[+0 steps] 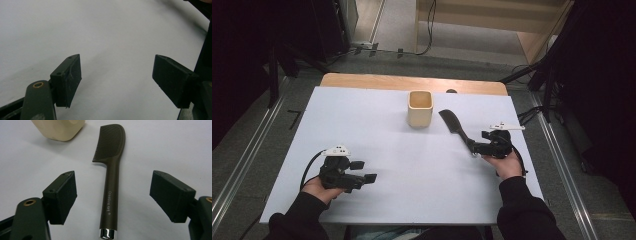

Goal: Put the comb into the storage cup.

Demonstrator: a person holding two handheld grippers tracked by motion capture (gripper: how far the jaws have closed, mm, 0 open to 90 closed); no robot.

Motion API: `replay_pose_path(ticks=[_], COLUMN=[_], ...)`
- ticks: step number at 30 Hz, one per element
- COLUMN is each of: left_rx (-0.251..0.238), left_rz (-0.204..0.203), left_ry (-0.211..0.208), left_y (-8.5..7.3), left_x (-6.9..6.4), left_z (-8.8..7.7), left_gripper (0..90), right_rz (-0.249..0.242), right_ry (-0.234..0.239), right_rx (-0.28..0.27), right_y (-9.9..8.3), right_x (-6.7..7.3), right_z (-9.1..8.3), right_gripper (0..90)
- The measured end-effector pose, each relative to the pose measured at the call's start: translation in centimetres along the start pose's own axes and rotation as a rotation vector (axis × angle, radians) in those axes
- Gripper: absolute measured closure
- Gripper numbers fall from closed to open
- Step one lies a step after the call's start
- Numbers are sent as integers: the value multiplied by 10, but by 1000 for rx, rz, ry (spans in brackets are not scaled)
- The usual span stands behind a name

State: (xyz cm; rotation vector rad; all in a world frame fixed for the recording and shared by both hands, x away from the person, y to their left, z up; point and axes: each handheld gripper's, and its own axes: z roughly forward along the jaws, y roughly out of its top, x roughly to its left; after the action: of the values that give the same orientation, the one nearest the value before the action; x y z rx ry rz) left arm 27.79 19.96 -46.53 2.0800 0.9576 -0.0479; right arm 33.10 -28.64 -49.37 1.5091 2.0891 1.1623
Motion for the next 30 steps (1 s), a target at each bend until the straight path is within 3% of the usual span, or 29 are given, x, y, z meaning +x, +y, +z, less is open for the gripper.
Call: replay_pose_path(ticks=[20, 26, 30], left_rx=[-2, -1, -2], left_rz=[-1, 0, -2], left_ry=[-1, -2, 1], left_y=[0, 0, 0], left_x=[1, 1, 1], left_z=[-1, -1, -1], left_gripper=[239, 239, 239], right_rz=[-18, -43, -60], right_ry=[-3, -33, -54], right_rx=[73, 105, 97], right_y=[-13, -19, -20], right_x=[6, 8, 9], right_z=[16, 23, 24], right_gripper=[215, 216, 234])
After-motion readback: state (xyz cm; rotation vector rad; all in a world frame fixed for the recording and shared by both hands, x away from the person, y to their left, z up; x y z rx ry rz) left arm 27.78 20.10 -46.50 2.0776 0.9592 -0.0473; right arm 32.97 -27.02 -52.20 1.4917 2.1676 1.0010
